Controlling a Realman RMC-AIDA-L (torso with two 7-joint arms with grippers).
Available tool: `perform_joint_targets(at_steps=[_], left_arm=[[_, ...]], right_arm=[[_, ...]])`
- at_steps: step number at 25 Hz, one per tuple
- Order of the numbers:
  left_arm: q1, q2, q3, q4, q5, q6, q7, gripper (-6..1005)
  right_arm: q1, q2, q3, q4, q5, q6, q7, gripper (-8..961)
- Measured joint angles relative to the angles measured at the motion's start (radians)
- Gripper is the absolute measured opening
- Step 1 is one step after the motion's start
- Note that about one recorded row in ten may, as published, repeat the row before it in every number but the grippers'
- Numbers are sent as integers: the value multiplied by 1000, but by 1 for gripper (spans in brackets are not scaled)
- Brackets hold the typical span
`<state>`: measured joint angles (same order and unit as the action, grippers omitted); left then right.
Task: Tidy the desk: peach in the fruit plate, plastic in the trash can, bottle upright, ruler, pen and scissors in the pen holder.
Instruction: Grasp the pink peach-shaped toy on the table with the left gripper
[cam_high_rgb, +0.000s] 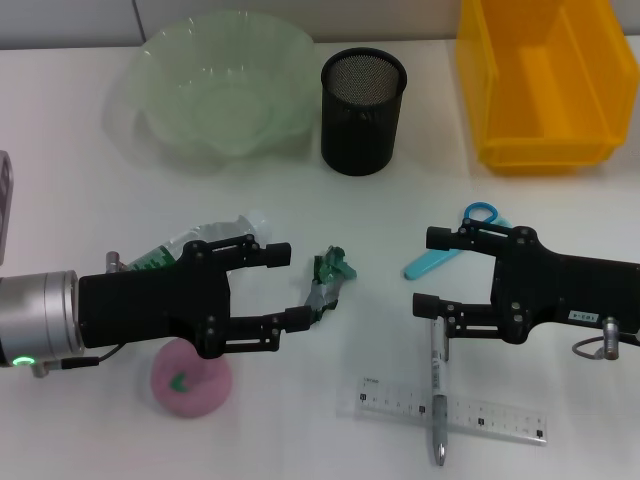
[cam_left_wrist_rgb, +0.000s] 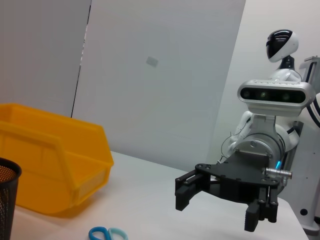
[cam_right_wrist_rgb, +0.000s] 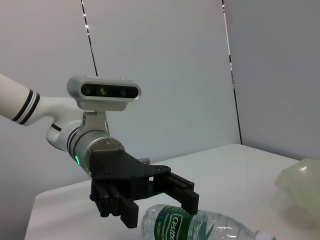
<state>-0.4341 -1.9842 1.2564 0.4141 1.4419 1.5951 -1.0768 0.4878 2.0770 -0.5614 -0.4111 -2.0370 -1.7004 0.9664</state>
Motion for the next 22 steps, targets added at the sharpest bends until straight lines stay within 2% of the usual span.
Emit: perform_joint_targets(at_steps=[14, 16, 22], left_arm=[[0, 0, -1, 5, 0, 12, -18, 785], [0, 22, -2, 49, 16, 65, -95, 785], [-2, 49, -29, 179, 178, 73, -250, 785]], right_arm=[[1, 0, 0, 0, 0, -5, 0, 816], [1, 0, 0, 0, 0, -6, 1, 817], [7, -1, -11, -1, 0, -5, 37, 817]])
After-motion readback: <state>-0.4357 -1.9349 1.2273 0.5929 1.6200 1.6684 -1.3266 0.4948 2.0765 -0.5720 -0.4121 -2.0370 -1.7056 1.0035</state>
